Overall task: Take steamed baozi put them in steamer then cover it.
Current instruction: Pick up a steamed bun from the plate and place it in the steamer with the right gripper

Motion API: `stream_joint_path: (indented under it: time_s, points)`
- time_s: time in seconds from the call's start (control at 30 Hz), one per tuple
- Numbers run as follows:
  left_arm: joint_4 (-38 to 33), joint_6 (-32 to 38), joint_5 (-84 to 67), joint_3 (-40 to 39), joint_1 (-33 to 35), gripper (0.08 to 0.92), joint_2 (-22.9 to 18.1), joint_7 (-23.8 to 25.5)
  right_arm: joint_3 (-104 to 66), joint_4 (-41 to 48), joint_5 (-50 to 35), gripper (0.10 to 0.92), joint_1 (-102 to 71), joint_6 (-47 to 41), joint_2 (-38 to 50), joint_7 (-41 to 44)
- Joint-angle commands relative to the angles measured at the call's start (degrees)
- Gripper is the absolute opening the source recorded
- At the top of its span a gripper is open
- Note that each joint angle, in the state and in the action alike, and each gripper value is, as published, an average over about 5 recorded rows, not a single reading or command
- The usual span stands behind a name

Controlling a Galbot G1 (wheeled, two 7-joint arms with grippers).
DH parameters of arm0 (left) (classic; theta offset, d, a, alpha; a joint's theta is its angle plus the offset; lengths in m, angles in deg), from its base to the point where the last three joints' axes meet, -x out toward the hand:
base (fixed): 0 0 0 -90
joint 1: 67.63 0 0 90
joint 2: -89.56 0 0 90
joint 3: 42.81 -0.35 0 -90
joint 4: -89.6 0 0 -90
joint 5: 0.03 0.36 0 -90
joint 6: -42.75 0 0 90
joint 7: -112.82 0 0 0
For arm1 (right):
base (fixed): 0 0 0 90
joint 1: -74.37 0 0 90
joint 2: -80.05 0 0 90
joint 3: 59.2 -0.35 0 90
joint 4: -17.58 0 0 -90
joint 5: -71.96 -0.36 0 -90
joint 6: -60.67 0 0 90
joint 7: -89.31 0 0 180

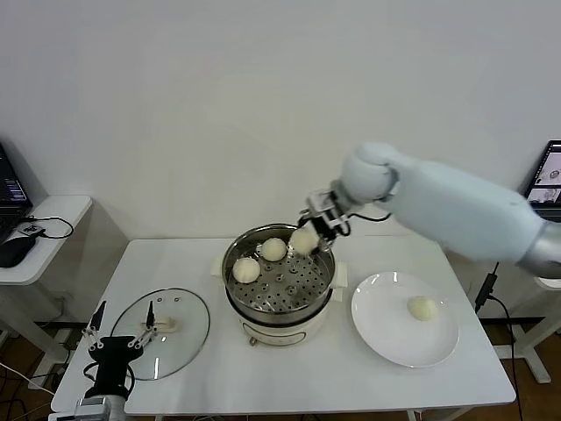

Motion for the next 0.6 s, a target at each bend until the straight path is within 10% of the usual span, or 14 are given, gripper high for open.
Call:
stream_joint_path:
  time_s: [0.03, 0.6]
  points:
    - [0.01, 0.0, -0.05, 0.06, -0.16, 0.823, -0.36, -0.02, 7.06, 1.68, 1.56, 0.67, 0.05, 8.82, -10.0, 0.13]
    - [0.26, 0.23, -0.24, -0.1, -0.39, 0.823, -1.02, -0.25, 8.74, 2.08, 12.53, 0.679, -2.39, 20.45, -10.48, 0.19]
